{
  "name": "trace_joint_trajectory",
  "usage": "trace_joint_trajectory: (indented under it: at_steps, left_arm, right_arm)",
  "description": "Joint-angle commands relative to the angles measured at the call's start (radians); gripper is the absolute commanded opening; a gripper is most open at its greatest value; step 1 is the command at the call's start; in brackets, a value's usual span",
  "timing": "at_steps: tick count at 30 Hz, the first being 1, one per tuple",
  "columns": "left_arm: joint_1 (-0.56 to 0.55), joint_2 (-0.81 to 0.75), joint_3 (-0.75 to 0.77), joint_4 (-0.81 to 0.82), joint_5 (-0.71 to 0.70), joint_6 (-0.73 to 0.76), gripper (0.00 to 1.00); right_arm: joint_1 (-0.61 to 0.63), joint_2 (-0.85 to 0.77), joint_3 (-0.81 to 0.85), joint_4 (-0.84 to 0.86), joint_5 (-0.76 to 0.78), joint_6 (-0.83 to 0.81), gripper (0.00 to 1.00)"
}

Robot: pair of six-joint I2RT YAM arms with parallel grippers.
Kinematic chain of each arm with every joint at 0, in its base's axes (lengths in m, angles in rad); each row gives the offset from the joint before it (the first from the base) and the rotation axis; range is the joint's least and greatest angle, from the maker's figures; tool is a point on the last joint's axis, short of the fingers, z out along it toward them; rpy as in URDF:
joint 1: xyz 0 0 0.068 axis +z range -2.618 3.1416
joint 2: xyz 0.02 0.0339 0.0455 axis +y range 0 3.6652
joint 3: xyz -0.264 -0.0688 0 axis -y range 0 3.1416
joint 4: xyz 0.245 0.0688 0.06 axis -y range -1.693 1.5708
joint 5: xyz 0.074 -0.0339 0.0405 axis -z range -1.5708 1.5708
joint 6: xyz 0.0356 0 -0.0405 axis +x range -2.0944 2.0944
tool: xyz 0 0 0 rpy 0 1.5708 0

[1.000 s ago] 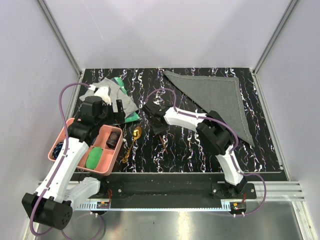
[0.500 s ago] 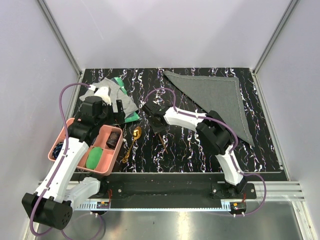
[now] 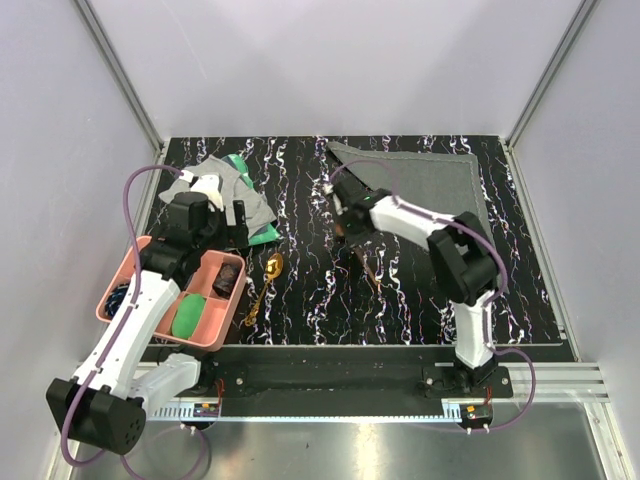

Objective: Fold the napkin, place the utensils inside, and roll it up
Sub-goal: Grab a utensil with the right arm, then place the utensil onto the napkin

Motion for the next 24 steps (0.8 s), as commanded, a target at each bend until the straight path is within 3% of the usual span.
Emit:
trace_joint_trajectory:
  at_steps: [1, 13, 24]
  left_arm:
    - [0.005, 0.016, -0.004, 0.028, -0.036, 0.019, 0.99]
    - [0.008, 0.028, -0.004, 0.026, -0.047, 0.022, 0.99]
    - [0.01, 0.027, -0.006, 0.026, -0.038, 0.02, 0.99]
  right_arm:
    - [-0.082, -0.112, -0.015, 0.083, -0.005, -0.206, 0.0]
    - [-0.336, -0.026, 0.119, 0.146, -0.08, -0.556, 0.0]
    - [-0.481, 0.117, 0.273, 0.085, -0.172, -0.685, 0.0]
